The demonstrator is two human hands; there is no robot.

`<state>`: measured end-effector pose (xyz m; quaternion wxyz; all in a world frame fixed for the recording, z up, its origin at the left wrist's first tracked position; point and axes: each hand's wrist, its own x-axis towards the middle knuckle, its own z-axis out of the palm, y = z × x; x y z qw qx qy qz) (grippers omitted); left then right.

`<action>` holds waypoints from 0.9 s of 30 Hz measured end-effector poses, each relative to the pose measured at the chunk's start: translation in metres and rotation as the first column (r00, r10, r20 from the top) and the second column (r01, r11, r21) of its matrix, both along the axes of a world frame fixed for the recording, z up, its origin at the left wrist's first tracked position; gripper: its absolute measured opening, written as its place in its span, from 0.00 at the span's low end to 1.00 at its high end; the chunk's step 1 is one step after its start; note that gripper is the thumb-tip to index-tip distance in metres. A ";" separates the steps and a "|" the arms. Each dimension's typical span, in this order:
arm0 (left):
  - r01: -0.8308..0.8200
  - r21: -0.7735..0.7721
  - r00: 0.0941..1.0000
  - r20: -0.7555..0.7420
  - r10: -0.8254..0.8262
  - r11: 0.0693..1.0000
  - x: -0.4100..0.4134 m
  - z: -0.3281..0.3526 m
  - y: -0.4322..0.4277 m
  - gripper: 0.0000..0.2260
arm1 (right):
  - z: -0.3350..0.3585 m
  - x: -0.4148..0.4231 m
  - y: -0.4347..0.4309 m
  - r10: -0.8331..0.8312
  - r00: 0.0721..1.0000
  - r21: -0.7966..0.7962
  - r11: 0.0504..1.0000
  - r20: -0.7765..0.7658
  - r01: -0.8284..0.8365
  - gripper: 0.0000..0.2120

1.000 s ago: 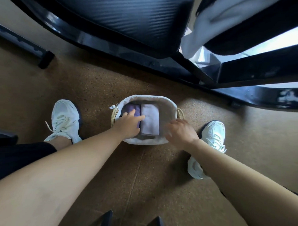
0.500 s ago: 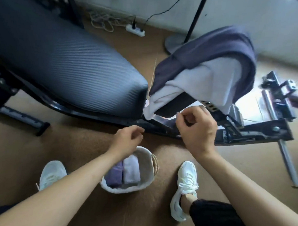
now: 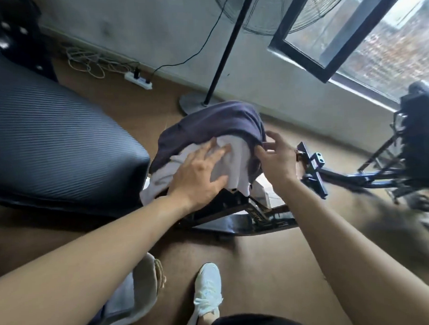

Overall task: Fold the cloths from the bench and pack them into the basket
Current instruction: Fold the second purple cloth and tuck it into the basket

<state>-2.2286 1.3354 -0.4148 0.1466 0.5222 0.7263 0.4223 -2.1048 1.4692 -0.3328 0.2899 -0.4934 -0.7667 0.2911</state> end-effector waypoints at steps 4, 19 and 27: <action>0.019 -0.034 1.000 0.001 -0.019 0.999 -0.004 0.001 -0.004 0.35 | 0.015 0.001 0.018 0.020 0.999 0.066 0.998 0.039 -0.023 0.08; -0.363 0.288 0.930 0.174 0.324 0.886 -0.007 0.064 -0.033 0.24 | 0.166 -0.034 -0.027 0.426 0.894 -0.190 0.875 -0.136 -0.446 0.08; -0.197 0.243 0.963 0.229 0.142 0.950 -0.019 0.085 -0.063 0.02 | 0.161 -0.031 -0.079 0.507 0.852 -0.218 0.823 -0.132 -0.524 0.06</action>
